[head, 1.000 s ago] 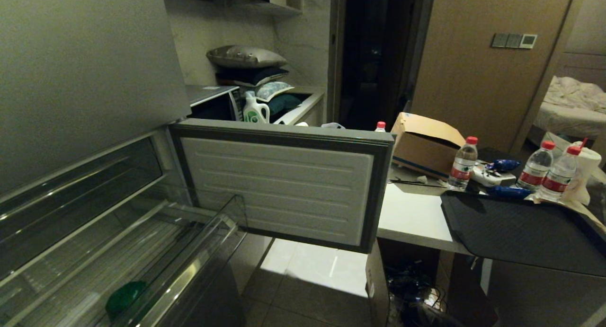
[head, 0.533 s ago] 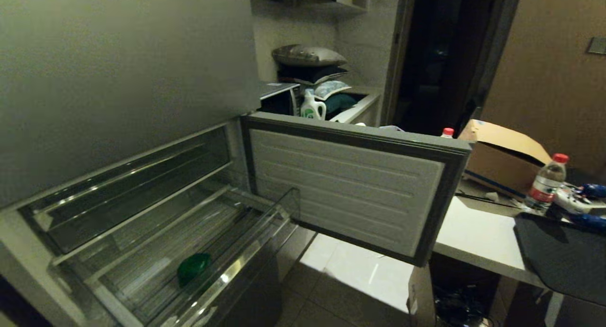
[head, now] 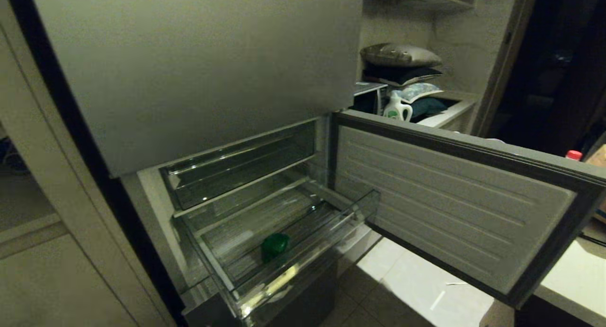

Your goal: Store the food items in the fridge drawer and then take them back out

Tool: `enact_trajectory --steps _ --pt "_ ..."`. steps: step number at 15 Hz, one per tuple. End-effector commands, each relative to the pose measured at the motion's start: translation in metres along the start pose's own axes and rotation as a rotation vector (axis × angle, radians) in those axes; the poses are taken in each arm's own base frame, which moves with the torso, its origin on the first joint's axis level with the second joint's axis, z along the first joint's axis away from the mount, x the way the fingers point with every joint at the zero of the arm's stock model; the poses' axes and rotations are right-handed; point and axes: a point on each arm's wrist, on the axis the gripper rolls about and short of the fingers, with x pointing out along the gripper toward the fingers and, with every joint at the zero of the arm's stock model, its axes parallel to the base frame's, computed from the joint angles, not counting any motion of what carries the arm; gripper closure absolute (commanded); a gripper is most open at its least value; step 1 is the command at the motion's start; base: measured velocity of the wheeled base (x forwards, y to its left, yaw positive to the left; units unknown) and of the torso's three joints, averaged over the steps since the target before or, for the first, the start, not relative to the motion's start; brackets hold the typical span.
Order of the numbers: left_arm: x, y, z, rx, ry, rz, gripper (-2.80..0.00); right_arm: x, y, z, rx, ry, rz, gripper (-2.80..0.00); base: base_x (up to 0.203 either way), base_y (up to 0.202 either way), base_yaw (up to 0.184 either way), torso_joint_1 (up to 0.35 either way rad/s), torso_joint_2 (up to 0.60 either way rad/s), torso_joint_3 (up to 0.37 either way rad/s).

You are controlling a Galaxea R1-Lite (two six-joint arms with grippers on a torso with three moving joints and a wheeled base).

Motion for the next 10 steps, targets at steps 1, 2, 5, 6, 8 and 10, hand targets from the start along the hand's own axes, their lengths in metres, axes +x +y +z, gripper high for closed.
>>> enact_trajectory --steps 1,2,5,6,8,10 --pt "0.0001 0.0000 0.0000 0.000 0.002 0.000 0.00 0.0019 0.0002 -0.0086 0.000 0.031 0.000 0.00 0.002 -0.010 0.179 0.002 0.00 0.002" --pt "0.0001 0.0000 0.0000 0.000 0.002 0.000 0.00 0.0019 0.0002 -0.0086 0.002 0.031 0.001 0.00 0.001 -0.007 0.177 0.002 0.00 -0.002" --pt "0.0001 0.0000 0.0000 0.000 0.002 0.000 0.00 0.0019 0.0002 -0.0086 0.006 0.031 0.001 0.00 0.002 -0.009 0.176 0.001 0.00 0.001" --pt "0.0001 0.0000 0.0000 0.000 0.002 0.000 0.00 0.0019 0.0002 -0.0086 0.006 0.031 0.001 0.00 -0.001 -0.010 0.177 0.005 0.00 0.007" --pt "0.0001 0.0000 0.0000 0.000 0.002 0.000 0.00 0.0019 0.0002 -0.0086 0.006 0.031 0.000 0.00 0.004 -0.010 0.179 0.002 0.00 0.002" --pt "0.0001 0.0000 0.0000 0.000 0.002 0.000 0.00 0.0019 0.0002 -0.0086 0.006 0.032 0.001 0.00 0.001 -0.007 0.174 0.005 0.00 0.002"
